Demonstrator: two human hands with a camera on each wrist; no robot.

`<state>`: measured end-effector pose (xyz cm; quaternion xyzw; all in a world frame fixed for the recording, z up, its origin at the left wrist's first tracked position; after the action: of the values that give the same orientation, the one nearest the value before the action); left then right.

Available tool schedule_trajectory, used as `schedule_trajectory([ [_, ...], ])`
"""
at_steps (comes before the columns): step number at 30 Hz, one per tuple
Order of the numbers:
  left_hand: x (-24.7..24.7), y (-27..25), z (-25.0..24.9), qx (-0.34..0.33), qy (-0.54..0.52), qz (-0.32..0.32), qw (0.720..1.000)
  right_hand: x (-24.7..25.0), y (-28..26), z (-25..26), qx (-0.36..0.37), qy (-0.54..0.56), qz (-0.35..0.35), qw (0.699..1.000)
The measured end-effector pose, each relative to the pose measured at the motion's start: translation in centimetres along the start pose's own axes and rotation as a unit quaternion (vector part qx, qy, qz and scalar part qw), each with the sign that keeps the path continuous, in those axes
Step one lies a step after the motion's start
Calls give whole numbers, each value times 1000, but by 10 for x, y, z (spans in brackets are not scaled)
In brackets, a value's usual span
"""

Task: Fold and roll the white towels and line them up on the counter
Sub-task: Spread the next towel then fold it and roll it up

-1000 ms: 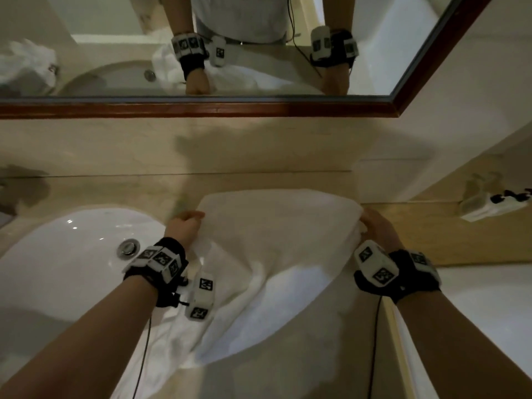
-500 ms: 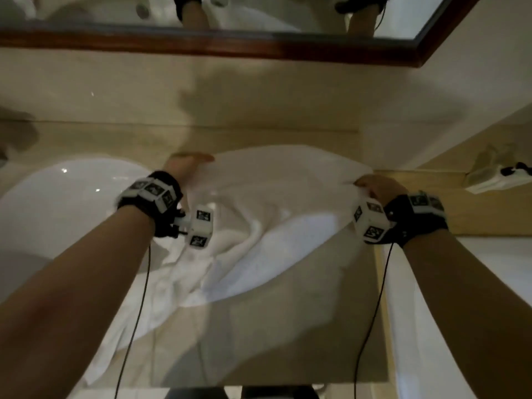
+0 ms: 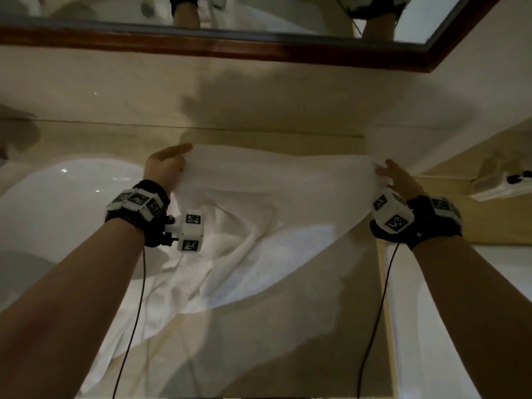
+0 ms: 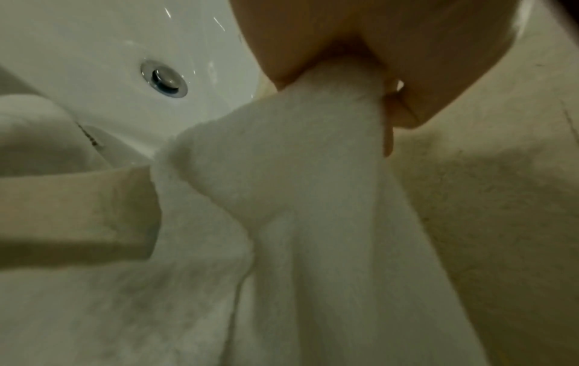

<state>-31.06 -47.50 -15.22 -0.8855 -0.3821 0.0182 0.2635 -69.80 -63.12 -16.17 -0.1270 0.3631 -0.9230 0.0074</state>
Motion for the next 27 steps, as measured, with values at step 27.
schedule_trajectory([
  [27, -9, 50, 8, -122, 289, -63, 947, -46, 29, 24, 123, -191, -205, 952],
])
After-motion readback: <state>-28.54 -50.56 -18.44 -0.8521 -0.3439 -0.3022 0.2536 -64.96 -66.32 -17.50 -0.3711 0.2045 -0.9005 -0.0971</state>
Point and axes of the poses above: each hand's wrist, its own y-axis towards the middle knuckle, its own x-axis out of the back of the hand, z = x × y, the point moved 2 cm from there along y, towards the middle knuckle, and after that the axes turned 7 degrees about -y, right-handed, at the moved point
